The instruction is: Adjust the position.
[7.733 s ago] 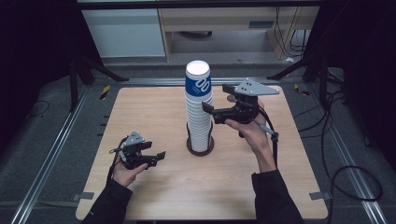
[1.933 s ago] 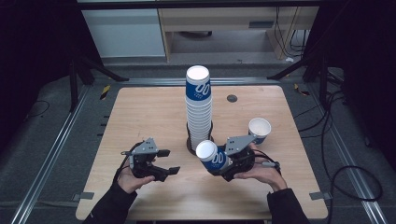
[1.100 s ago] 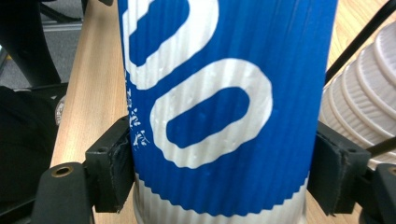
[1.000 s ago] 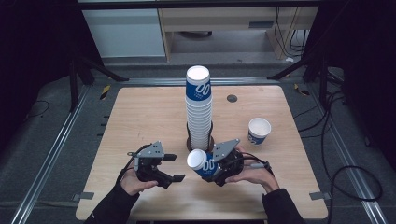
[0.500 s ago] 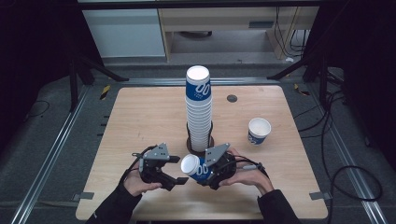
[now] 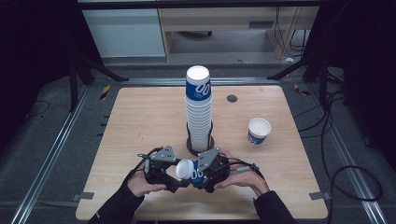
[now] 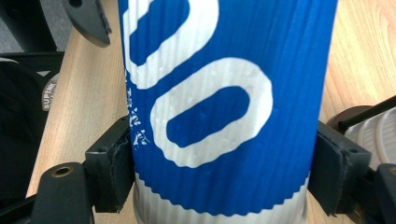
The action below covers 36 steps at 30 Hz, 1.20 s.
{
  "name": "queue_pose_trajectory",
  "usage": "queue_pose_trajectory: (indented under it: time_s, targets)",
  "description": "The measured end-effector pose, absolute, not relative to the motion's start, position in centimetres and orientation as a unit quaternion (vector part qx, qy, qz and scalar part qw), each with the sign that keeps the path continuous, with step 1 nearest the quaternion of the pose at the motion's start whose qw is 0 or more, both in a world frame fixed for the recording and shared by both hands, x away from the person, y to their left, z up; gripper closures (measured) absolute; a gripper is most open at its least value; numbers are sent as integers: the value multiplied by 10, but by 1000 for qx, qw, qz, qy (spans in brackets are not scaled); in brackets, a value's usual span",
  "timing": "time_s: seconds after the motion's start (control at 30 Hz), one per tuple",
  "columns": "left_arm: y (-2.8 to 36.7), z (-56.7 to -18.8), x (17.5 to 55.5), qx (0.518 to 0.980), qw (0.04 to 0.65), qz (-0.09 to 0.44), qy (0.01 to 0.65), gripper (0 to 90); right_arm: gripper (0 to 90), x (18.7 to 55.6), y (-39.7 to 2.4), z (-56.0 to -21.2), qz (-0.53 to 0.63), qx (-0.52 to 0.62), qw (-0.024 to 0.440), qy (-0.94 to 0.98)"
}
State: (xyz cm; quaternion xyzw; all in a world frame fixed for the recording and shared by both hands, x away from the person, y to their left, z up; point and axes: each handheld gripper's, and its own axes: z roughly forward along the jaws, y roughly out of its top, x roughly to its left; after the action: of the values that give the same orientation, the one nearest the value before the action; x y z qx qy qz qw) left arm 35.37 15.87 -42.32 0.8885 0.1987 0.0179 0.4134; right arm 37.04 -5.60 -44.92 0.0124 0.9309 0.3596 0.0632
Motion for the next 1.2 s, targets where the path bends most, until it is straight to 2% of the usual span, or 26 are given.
queue_pose_trajectory:
  time_s: [0.2,0.3,0.53,0.67,0.83,1.2]
  targets:
    - [156,-425,354,889,409,14,203,211,213,369,-53,-450,357,7,64,932]
    - [156,-425,353,889,411,11,200,262,212,370,-53,-451,357,7,65,932]
    - [157,-425,354,889,412,11,201,266,189,371,-53,-451,360,6,64,931]
    - [161,-423,354,883,422,19,204,266,136,372,-54,-450,370,14,64,927]
    - [170,-418,356,872,441,24,211,267,87,378,-68,-436,422,35,71,903]
    - [195,-412,364,827,504,55,244,267,83,390,-111,-417,524,106,73,842]
